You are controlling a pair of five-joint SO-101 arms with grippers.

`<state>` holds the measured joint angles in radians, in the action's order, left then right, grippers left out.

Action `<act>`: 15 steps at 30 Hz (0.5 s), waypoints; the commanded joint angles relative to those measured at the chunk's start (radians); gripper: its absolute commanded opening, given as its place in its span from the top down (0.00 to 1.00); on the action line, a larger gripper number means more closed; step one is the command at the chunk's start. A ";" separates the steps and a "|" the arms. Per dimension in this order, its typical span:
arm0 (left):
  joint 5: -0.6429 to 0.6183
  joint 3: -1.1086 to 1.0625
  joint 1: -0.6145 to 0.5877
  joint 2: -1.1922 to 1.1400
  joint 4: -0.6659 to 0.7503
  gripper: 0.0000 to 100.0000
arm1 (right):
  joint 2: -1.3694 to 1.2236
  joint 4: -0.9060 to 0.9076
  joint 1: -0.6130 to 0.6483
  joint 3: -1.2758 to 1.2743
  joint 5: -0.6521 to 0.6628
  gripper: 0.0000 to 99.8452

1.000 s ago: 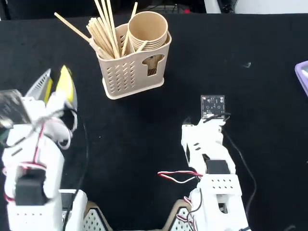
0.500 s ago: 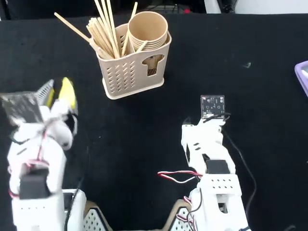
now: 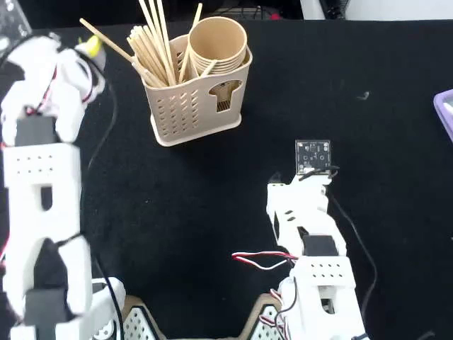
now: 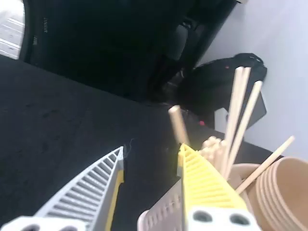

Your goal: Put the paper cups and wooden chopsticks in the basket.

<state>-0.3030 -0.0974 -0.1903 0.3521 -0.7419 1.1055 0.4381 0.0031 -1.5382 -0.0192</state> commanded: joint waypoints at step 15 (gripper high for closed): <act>-0.015 0.303 0.099 -0.241 -0.002 0.81 | 0.022 -0.026 0.014 0.042 0.011 0.85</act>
<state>-0.3107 0.1220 -0.1013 0.1097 -0.7419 1.1055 0.4381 0.0031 -1.5382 -0.0192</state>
